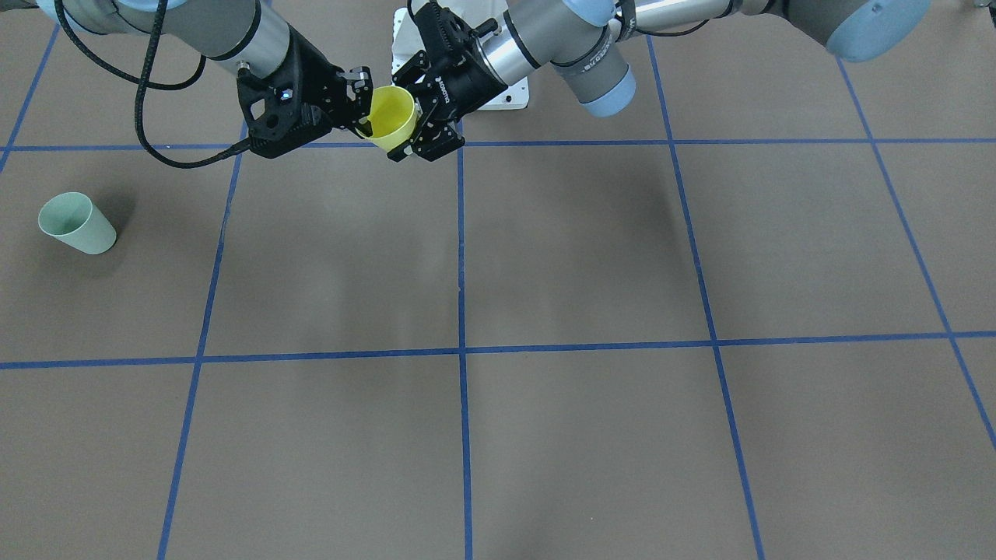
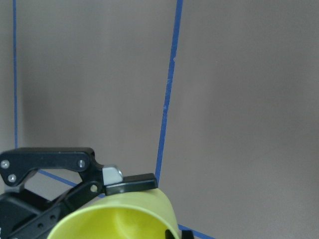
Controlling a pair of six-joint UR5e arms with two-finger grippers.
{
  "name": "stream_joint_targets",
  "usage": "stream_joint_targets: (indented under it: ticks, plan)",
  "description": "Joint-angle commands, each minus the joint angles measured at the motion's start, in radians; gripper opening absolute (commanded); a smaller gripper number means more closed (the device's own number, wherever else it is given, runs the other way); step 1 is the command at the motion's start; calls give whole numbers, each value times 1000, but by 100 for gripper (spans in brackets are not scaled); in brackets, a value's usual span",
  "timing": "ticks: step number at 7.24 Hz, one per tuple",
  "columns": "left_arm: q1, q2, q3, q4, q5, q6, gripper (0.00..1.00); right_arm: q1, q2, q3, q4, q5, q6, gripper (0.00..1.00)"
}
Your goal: Transfer and stack yellow cup on green cup
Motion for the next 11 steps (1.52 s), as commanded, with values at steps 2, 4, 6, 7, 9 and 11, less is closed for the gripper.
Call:
stream_joint_targets:
  ticks: [2, 4, 6, 7, 9, 11]
  plan:
    - [5, -1, -4, 0, -1, -6, 99, 19, -67, 64, -2, 5, 2, 0]
    - [5, 5, -21, -2, -1, -8, 99, 36, -95, 78, -7, 8, 3, 0]
    - [5, 8, -30, -2, 2, -9, 99, 129, -116, 78, -10, 47, 5, 0]
    - [0, 8, -30, -2, 4, -9, 99, 181, -153, 78, -10, 45, 5, 0]
    - [-14, 28, -27, -2, 24, -89, 99, 299, -268, 91, -10, 7, 2, 0]
    - [-11, 37, -24, 0, 122, -92, 99, 352, -387, 94, -10, -98, -15, 0]
